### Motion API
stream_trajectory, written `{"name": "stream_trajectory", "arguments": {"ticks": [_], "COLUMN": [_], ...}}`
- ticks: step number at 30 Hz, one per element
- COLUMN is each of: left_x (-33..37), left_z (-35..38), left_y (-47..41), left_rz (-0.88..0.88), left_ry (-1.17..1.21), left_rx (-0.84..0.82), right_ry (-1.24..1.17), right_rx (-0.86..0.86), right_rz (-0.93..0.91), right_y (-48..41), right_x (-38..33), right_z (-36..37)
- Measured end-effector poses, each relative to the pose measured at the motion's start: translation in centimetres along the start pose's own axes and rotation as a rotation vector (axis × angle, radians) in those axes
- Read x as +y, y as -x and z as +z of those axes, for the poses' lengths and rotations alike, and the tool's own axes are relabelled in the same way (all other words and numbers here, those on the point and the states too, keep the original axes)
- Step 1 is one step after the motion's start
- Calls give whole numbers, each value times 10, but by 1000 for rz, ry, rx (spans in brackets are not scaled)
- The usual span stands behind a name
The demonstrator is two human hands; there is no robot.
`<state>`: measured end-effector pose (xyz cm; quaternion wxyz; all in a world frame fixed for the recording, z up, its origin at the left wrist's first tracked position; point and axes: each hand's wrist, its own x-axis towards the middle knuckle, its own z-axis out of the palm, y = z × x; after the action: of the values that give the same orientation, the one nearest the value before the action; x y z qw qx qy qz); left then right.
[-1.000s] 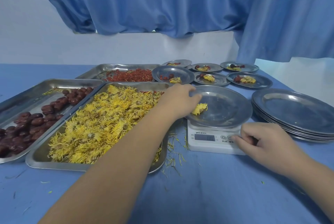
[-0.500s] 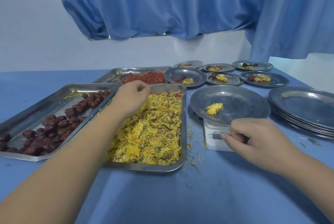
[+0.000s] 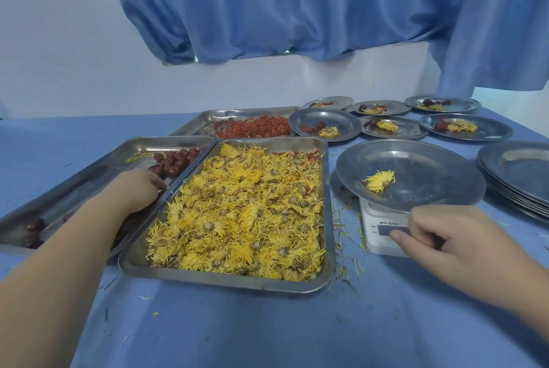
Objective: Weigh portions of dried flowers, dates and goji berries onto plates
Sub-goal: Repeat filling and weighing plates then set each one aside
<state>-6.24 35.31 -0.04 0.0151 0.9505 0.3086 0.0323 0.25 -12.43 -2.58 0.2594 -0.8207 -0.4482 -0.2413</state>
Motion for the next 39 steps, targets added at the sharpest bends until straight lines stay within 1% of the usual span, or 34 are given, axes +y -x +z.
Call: {"name": "stream_trajectory", "arguments": {"ticks": [4,6,12,15,17,19,22,24,25,26,28,30,32,34,39], "left_x": [-2,-2,-5,-5,-6,-6,-3,2,7,14,34,60,91,123,201], "left_z": [-7,-10,-11,-6,-2,1,2,0,-3,-7,-14,-18,-18,-19,-26], "left_y": [-2,-1,1,2,3,3,7,9,10,10,12,14,16,19,28], "left_rz": [11,31,10,-44,-77,-82,-72,-65,-73,-81,-43,45,122,210,415], "left_ry": [35,58,241,425,516,533,602,758,879,1004,1194,1285,1275,1228,1073], "left_rx": [-109,-135,-96,-76,-51,-10,138,238,242,199,27,-122,-194,-230,-236], "right_ry": [-31,-41,-50,-67,-81,-77,-79,-85,-89,-90,-91,-90,-94,-106,-138], "right_rx": [-26,-24,-30,-26,-29,-33,-29,-23,-19,-16,-13,-15,-12,5,57], "right_rz": [9,14,25,38,46,45,60,69,72,75,81,85,86,87,134], "right_y": [5,6,5,6,7,8,7,6,5,4,3,3,4,3,1], "right_x": [-1,-1,-2,-1,0,0,-1,-2,-2,-2,-3,-3,-3,-3,5], "right_z": [0,-1,1,2,2,3,2,2,1,1,1,1,0,-1,-3]}}
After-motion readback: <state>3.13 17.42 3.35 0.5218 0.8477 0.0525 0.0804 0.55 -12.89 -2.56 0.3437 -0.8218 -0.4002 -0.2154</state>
